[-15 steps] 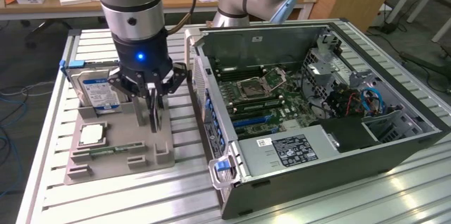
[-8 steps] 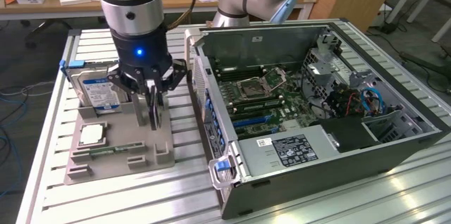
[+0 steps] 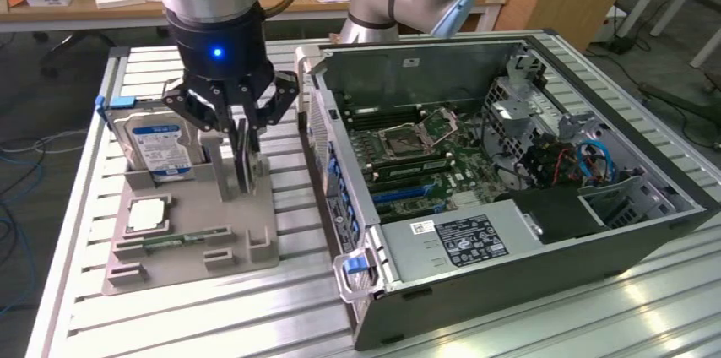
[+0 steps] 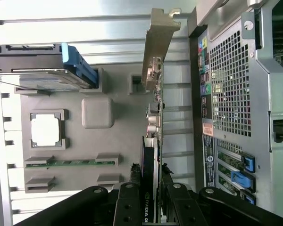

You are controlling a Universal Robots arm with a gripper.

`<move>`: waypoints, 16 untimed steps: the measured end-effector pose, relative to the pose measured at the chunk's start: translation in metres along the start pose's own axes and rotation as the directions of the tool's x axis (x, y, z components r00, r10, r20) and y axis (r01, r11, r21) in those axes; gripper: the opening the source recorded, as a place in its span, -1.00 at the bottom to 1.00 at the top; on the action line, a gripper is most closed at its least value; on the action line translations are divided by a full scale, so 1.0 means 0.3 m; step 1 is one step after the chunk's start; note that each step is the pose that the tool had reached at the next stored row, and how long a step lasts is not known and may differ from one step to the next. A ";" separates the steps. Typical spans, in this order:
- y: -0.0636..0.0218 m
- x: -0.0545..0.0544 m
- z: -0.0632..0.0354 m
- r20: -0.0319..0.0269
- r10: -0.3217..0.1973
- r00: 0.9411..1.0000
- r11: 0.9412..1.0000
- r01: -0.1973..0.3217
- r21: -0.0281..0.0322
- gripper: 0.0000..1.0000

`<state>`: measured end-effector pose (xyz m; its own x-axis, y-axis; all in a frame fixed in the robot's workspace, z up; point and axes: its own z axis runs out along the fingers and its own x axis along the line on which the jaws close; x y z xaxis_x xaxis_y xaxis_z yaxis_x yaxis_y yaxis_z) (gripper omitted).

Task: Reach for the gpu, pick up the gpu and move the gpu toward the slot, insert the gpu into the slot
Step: 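Pick up the gpu and move the gpu toward the slot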

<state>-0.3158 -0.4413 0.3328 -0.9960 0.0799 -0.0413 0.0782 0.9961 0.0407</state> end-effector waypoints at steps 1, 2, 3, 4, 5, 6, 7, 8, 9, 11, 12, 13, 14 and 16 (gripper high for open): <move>0.000 0.000 0.000 0.001 0.000 1.000 1.000 0.000 0.000 -0.46; 0.000 0.000 0.000 0.001 0.000 1.000 1.000 0.000 0.000 -0.46; 0.000 0.000 0.000 0.001 0.000 1.000 1.000 0.000 0.000 -0.46; 0.000 0.000 0.000 0.001 0.000 1.000 1.000 0.000 0.000 -0.46; 0.000 0.000 0.000 0.001 0.000 1.000 1.000 0.000 0.000 -0.46; 0.000 0.000 0.000 0.001 0.000 1.000 1.000 0.000 0.000 -0.46; 0.000 0.000 0.000 0.001 0.000 1.000 1.000 0.000 0.000 -0.46; 0.000 0.000 -0.002 0.001 0.000 1.000 1.000 0.000 0.000 -0.46; 0.000 0.000 -0.011 0.000 0.000 1.000 1.000 0.000 0.000 -0.46; 0.002 -0.001 -0.037 0.001 0.000 1.000 1.000 0.000 -0.001 -0.46; 0.002 -0.002 -0.052 0.001 0.000 1.000 1.000 0.000 -0.001 -0.46; 0.003 -0.002 -0.066 0.001 0.000 1.000 1.000 0.000 -0.001 -0.46; 0.003 -0.003 -0.078 0.001 0.000 1.000 1.000 0.000 -0.001 -0.46; 0.004 -0.004 -0.105 0.001 0.000 1.000 1.000 0.000 -0.001 -0.46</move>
<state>-0.3159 -0.4413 0.3643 -0.9959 0.0799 -0.0421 0.0782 0.9961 0.0419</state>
